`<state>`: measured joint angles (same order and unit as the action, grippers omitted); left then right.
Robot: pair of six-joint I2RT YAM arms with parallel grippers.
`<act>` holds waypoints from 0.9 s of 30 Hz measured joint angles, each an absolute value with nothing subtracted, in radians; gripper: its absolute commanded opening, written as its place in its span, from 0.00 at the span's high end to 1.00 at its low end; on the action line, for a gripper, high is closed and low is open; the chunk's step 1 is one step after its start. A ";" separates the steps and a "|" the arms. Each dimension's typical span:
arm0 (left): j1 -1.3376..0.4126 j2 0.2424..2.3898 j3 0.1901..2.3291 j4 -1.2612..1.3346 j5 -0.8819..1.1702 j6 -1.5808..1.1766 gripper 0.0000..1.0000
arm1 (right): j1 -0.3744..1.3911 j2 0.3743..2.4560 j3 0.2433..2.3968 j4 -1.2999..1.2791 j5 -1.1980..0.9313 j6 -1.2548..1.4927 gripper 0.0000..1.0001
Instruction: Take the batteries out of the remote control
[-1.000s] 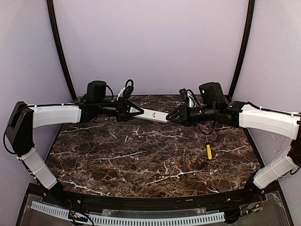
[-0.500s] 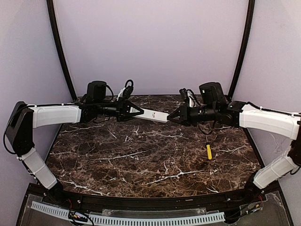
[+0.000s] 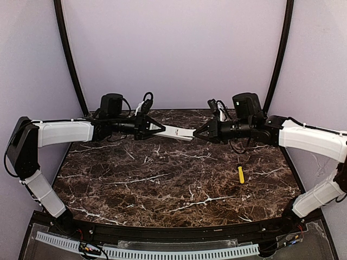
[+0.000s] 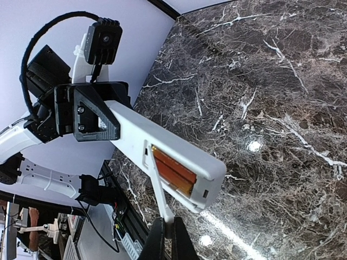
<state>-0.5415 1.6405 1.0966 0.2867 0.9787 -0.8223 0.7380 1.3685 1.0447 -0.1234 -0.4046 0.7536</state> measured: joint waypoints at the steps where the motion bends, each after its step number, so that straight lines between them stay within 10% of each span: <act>1: -0.542 1.641 1.097 0.287 0.977 -0.822 1.00 | 0.738 1.366 1.045 -0.120 -0.408 0.754 1.00; 27: -0.542 1.642 1.095 0.271 0.955 -0.796 1.00 | 0.739 1.328 1.024 -0.052 -0.456 0.756 1.00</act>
